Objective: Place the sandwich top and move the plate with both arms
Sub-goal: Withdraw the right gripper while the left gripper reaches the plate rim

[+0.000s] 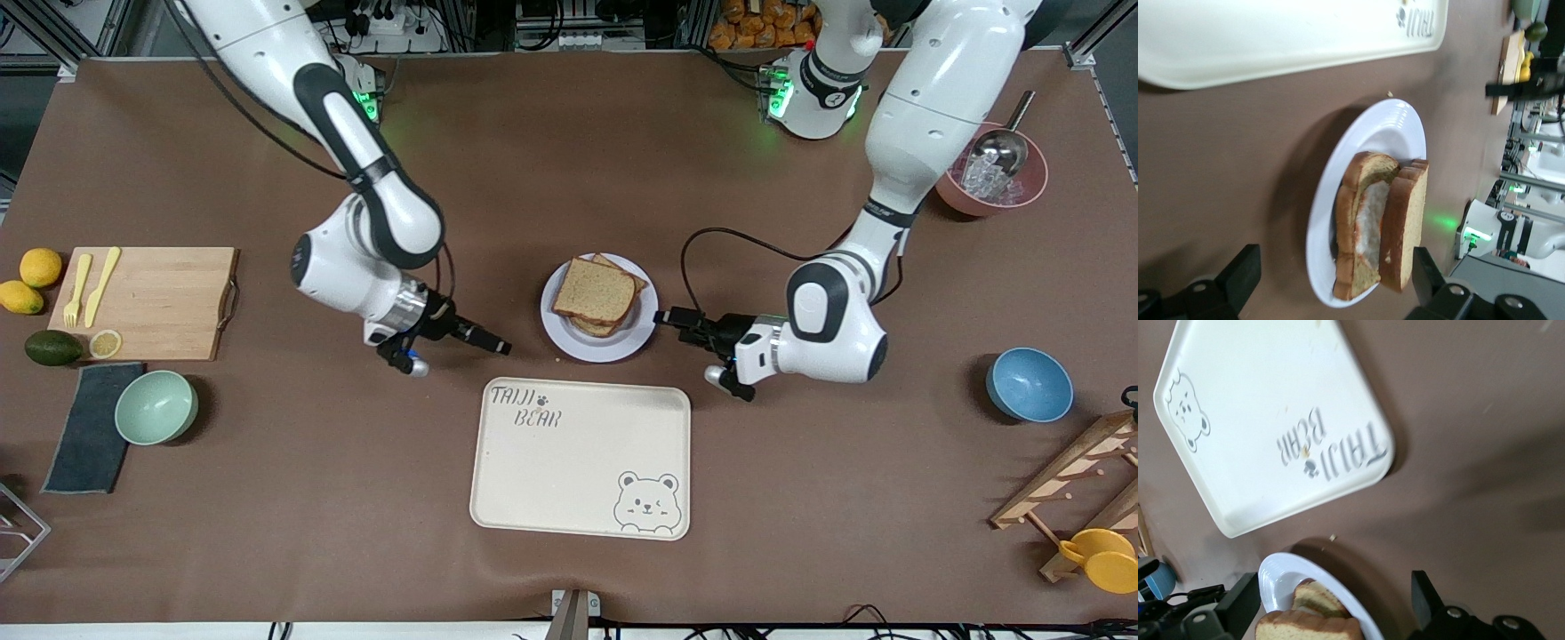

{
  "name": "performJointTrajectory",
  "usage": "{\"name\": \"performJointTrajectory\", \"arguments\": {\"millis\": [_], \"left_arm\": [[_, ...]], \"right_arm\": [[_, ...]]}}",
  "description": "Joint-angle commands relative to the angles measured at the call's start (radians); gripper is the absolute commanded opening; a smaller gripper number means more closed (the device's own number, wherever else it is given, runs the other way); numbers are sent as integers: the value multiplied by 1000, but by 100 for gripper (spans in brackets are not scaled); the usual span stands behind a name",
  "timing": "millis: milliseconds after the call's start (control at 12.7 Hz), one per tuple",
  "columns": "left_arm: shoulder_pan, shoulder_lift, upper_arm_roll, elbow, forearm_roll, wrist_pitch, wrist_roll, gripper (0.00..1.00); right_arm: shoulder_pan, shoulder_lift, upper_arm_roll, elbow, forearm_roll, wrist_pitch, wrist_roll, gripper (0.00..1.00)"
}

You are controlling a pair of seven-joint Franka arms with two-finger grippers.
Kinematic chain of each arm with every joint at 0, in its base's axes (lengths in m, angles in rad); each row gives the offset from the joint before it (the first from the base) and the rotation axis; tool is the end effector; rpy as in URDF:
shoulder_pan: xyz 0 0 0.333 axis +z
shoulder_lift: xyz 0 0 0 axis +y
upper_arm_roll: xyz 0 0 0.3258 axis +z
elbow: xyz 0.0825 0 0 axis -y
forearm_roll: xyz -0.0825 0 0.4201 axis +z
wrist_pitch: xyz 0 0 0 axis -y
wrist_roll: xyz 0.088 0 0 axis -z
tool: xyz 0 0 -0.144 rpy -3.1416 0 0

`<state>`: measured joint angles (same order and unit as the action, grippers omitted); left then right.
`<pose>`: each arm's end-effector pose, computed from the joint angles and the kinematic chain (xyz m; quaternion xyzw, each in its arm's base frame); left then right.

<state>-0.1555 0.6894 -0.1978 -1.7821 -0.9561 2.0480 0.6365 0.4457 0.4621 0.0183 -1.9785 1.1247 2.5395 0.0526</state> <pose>0.5881 -0.2907 0.1263 0.8792 -0.1365 -0.1307 0.4374 0.5856 0.3021 0.1888 -0.9123 0.2437 0.0444 0.3262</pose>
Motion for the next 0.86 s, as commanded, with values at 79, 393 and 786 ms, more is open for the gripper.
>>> {"name": "performJointTrajectory", "arguments": {"millis": [79,393,786], "left_arm": [[-33,32,5,16,-24,8,52,100],[-44,58,5,13,-27,20,86,100],[-50,62,5,13,-27,20,86,100]], "right_arm": [[-30,-66,-95,-23,-139,-170,7,100],[-45,-125,-297,-5,-475,-466,-2,100],[-189,-191,-321,65,-837,-638,-92,100]]}}
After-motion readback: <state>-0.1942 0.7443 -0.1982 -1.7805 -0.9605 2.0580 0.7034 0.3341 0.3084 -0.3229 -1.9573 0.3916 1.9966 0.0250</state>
